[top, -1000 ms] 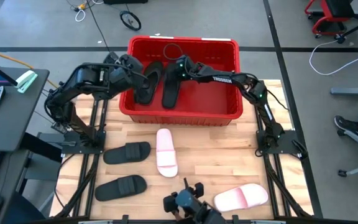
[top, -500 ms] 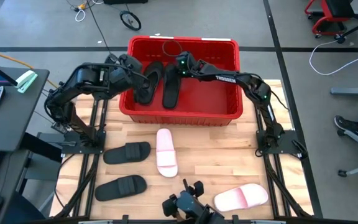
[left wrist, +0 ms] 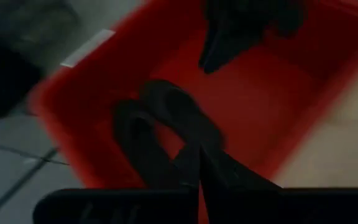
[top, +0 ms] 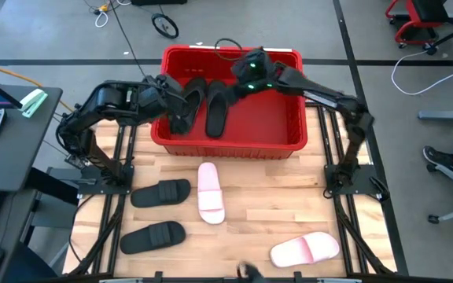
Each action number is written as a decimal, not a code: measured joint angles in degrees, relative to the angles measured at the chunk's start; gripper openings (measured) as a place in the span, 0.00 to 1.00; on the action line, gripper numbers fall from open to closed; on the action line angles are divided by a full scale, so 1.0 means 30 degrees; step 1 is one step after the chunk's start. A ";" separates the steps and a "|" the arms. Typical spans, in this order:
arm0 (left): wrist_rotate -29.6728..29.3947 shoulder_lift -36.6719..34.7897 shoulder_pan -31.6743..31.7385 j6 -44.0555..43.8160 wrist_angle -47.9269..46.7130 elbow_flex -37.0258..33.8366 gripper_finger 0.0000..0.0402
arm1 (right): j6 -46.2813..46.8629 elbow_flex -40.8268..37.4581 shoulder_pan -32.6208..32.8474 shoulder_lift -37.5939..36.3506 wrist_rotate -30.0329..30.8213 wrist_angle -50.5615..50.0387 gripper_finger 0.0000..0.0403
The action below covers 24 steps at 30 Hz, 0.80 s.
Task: Pick and place slides into bin
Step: Put the left pink slide into the red bin
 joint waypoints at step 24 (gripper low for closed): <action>0.7651 0.3719 -0.7529 -0.3909 0.0080 -0.0066 0.20 | 0.3948 0.0000 1.7324 -0.5572 1.0068 -0.9579 0.37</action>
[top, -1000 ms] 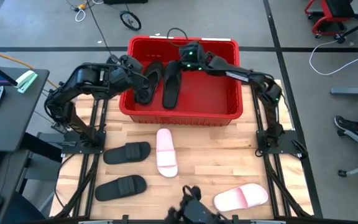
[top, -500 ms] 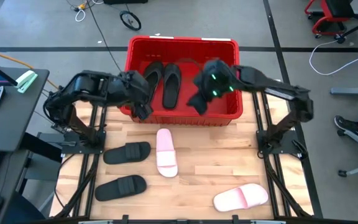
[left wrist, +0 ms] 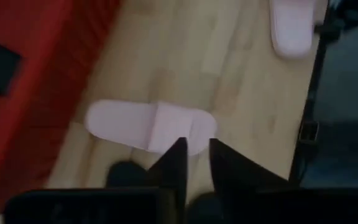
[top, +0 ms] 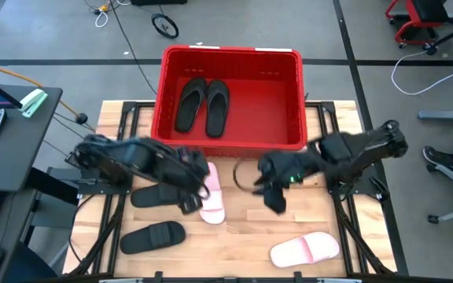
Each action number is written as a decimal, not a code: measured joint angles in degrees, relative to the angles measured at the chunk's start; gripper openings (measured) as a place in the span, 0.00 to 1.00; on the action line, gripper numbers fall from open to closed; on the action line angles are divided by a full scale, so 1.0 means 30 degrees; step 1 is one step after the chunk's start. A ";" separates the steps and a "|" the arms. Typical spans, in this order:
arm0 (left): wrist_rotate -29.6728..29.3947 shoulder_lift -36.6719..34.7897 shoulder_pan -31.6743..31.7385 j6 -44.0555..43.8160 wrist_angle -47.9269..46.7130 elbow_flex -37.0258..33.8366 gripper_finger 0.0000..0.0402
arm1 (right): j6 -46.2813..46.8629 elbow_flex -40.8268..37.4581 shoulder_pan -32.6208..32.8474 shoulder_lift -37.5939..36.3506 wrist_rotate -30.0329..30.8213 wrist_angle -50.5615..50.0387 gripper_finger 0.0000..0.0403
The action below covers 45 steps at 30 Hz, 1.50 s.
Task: Pick and place slides into bin
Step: Put the left pink slide into the red bin
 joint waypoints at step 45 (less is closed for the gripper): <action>0.6198 0.8667 -0.0863 0.0097 -0.0102 -0.4406 0.47 | 1.9409 0.0003 1.2273 0.5218 0.7621 0.0379 0.37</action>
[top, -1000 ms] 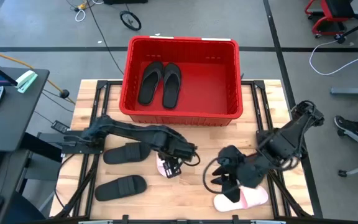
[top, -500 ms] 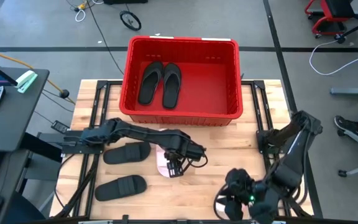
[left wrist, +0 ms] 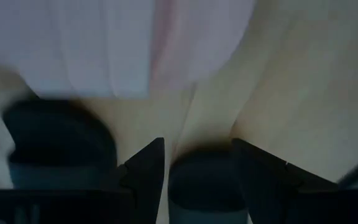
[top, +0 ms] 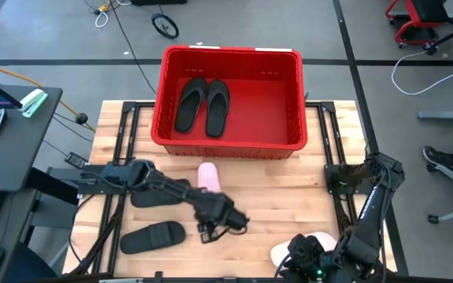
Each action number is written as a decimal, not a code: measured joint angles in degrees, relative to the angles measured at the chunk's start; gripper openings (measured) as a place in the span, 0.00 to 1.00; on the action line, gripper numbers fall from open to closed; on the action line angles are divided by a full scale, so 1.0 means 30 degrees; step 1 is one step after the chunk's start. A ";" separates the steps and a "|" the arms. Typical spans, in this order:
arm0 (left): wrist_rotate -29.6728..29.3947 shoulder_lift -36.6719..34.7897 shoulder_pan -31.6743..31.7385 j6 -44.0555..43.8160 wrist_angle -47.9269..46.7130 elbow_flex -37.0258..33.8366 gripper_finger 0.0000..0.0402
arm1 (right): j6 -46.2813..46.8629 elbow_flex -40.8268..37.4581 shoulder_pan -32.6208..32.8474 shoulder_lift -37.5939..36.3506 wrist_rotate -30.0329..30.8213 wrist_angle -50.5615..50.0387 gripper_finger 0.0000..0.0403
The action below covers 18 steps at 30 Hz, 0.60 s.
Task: Pick and place slides into bin
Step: Put the left pink slide into the red bin
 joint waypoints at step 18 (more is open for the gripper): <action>-0.3959 -0.0015 -0.1949 -0.8122 0.6062 -0.0497 0.39 | -0.4441 0.0004 0.0143 -0.0423 -0.0041 0.0008 0.37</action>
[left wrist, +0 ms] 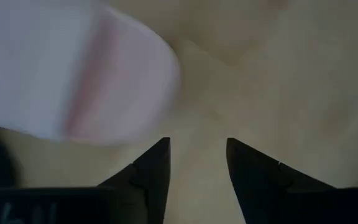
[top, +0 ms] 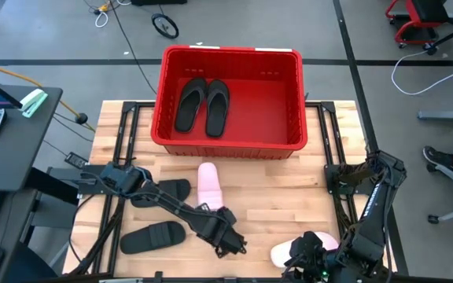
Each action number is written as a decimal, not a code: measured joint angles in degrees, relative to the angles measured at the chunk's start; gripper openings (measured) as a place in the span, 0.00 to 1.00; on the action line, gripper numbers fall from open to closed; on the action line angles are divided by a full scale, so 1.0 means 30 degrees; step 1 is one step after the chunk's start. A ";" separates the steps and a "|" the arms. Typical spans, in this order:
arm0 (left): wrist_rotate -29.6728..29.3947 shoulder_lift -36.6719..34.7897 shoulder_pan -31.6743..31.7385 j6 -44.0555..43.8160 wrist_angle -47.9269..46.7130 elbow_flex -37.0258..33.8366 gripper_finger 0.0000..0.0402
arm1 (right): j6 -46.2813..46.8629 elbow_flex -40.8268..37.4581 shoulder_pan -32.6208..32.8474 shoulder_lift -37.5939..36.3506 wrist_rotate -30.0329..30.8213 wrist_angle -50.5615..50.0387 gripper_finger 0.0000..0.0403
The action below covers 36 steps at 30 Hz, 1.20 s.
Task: Pick and place slides into bin
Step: Put the left pink slide into the red bin
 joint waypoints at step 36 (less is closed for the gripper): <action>-0.3813 0.1933 -0.0632 0.2361 -0.1324 -0.0091 0.54 | 0.0809 0.0000 -0.0015 0.0000 -0.0005 0.0874 0.37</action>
